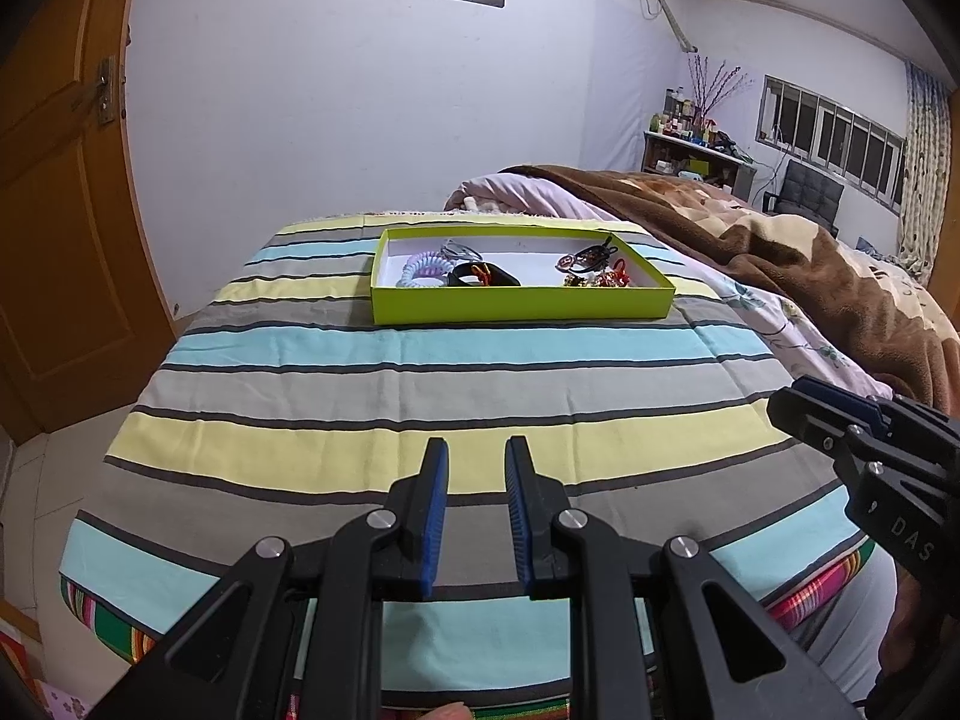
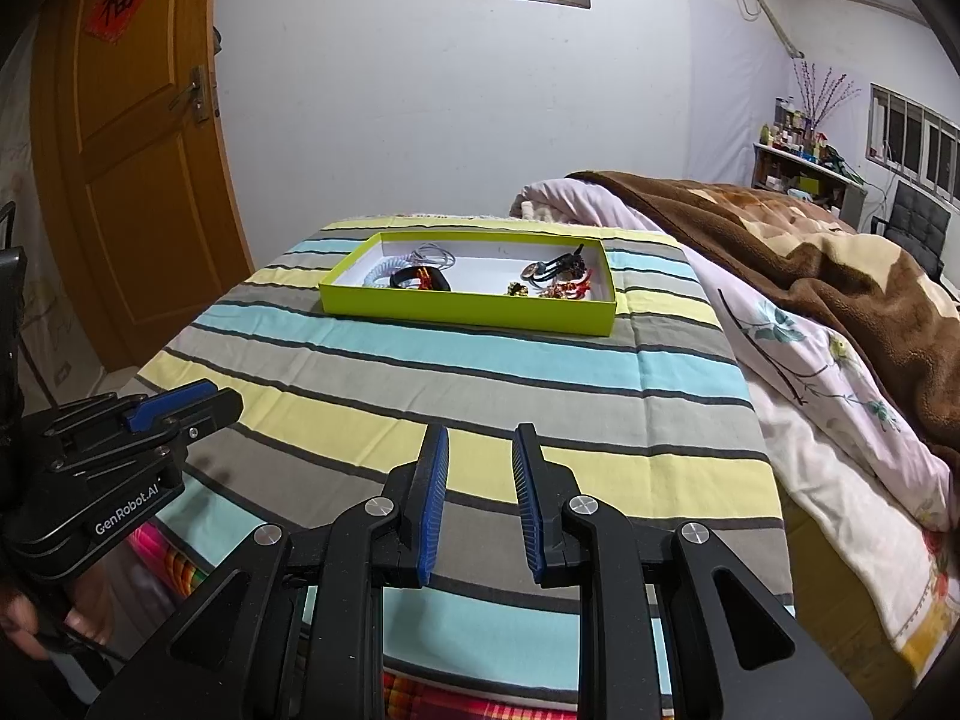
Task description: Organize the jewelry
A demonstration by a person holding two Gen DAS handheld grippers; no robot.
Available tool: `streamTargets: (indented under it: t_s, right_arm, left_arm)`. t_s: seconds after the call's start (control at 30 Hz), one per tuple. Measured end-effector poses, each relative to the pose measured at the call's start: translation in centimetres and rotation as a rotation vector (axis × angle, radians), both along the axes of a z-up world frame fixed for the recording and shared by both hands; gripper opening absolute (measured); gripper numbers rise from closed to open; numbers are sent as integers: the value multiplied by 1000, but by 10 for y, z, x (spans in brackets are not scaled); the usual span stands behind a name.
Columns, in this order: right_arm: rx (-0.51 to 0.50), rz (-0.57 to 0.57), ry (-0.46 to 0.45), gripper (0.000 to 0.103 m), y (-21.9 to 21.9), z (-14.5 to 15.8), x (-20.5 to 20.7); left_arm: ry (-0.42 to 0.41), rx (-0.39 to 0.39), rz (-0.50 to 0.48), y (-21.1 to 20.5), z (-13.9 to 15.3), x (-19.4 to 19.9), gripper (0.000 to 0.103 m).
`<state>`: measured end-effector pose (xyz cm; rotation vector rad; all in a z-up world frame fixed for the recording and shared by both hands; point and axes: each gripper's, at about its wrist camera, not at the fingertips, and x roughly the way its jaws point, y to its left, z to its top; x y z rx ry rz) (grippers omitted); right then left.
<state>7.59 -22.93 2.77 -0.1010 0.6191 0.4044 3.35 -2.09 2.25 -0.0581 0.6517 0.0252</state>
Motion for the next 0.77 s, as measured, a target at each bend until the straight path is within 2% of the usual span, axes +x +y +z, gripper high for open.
streamTargets:
  t_s: [0.4,0.77]
  right_arm:
    - [-3,0,0,22,0,0,1]
    - [-4,-1,-1,22,-1,1,1]
  left_arm:
    - [11,37,14,-4,-3,3,20]
    - [16,13,5,-1,-5,5,20]
